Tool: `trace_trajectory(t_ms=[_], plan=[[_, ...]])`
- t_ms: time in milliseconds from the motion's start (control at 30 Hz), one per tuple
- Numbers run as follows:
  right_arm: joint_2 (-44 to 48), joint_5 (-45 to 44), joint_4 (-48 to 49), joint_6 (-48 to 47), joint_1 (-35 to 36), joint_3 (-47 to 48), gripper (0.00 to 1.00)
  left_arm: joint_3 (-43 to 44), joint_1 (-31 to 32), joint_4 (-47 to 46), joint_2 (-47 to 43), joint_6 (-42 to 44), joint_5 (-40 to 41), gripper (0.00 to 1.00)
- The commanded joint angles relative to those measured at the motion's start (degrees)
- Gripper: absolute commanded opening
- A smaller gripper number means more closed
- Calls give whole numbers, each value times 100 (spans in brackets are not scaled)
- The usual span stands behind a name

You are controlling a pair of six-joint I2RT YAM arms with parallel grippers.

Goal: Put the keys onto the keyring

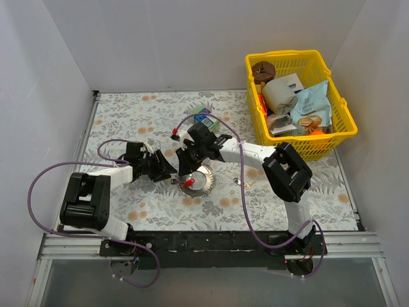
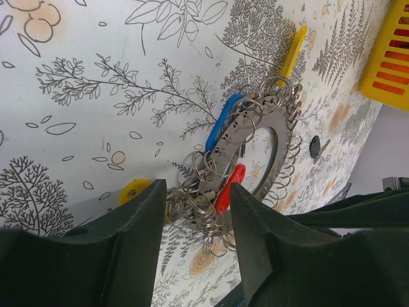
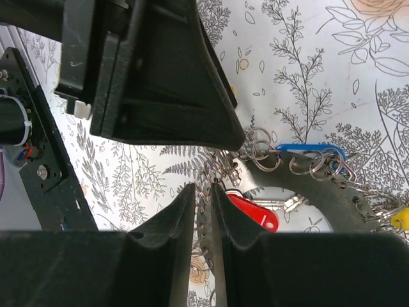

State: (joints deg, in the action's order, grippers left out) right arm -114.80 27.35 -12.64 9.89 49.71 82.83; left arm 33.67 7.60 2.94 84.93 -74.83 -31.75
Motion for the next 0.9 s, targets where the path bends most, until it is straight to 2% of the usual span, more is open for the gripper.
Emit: trace_trajectory(t_ms=[0,467,867], plan=[[-156,139,210,-13,21,146,23,-18,-30,-259,68,-58,-139,42],[-683,-318,34,74,3,559,22,-36,-21,-426,174,-67,-183,38],[-789,-652,526,566,-111,594,24,-168,-21,-663,375,-85,-314,35]])
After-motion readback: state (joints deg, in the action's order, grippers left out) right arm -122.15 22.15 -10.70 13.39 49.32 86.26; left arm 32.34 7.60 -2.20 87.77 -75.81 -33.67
